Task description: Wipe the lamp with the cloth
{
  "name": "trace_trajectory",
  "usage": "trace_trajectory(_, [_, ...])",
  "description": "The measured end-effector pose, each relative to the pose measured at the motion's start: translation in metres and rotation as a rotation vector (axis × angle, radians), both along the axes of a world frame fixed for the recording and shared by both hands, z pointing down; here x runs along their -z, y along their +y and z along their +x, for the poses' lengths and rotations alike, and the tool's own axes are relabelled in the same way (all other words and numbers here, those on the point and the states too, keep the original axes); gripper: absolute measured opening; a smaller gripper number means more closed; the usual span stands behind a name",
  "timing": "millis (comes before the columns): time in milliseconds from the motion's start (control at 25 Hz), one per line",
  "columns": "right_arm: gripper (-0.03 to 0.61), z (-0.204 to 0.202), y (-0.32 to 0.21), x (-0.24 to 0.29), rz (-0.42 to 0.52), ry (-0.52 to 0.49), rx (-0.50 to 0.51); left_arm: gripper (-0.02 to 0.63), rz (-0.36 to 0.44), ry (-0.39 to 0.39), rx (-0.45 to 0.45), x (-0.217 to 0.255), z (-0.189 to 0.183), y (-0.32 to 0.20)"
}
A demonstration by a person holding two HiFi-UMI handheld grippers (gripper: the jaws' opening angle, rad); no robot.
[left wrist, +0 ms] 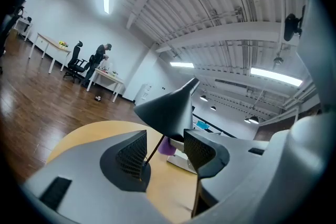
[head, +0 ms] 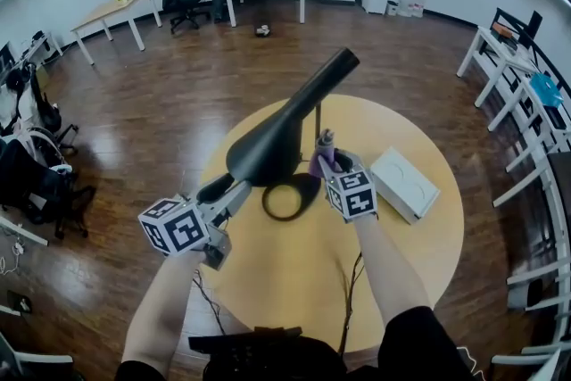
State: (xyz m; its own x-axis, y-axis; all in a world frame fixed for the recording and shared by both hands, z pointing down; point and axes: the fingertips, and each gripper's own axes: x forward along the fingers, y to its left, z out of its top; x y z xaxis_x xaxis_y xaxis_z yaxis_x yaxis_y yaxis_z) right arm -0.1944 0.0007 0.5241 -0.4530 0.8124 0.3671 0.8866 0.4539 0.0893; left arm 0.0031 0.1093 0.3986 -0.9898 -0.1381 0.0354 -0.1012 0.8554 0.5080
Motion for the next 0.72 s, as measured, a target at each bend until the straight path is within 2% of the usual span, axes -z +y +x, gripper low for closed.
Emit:
trace_trajectory(120, [0.092,0.005,-0.007,-0.064,0.108,0.147,-0.036,0.204,-0.009,-0.007,-0.031,0.0,0.005,-0.009])
trace_trajectory(200, [0.092,0.024,-0.012,-0.11,0.223,0.31,0.002,0.206,-0.03,-0.007,-0.045,-0.001,0.007,-0.015])
trace_trajectory(240, [0.092,0.034,-0.014,-0.123,0.259,0.362,0.024,0.206,-0.032,-0.014,-0.043,0.0,0.008,-0.016])
trace_trajectory(280, [0.092,0.04,-0.017,-0.127,0.267,0.372,0.035,0.206,-0.026,-0.027,-0.039,0.002,0.009,-0.017])
trace_trajectory(320, [0.092,0.043,-0.02,-0.122,0.248,0.344,0.036,0.206,-0.012,-0.046,-0.033,0.004,0.01,-0.016])
trace_trajectory(400, [0.092,0.041,-0.025,-0.083,0.152,0.223,0.037,0.206,0.026,-0.086,-0.029,0.009,0.011,-0.015])
trace_trajectory(520, [0.092,0.046,-0.02,0.027,-0.068,0.025,0.118,0.206,0.068,-0.115,-0.037,0.014,0.006,-0.011])
trace_trajectory(640, [0.092,0.065,-0.008,0.111,-0.227,-0.019,0.185,0.206,0.092,-0.122,-0.047,0.011,0.003,-0.011])
trace_trajectory(720, [0.092,0.065,0.001,0.133,-0.245,-0.044,0.165,0.206,0.104,-0.122,-0.055,0.009,0.003,-0.011])
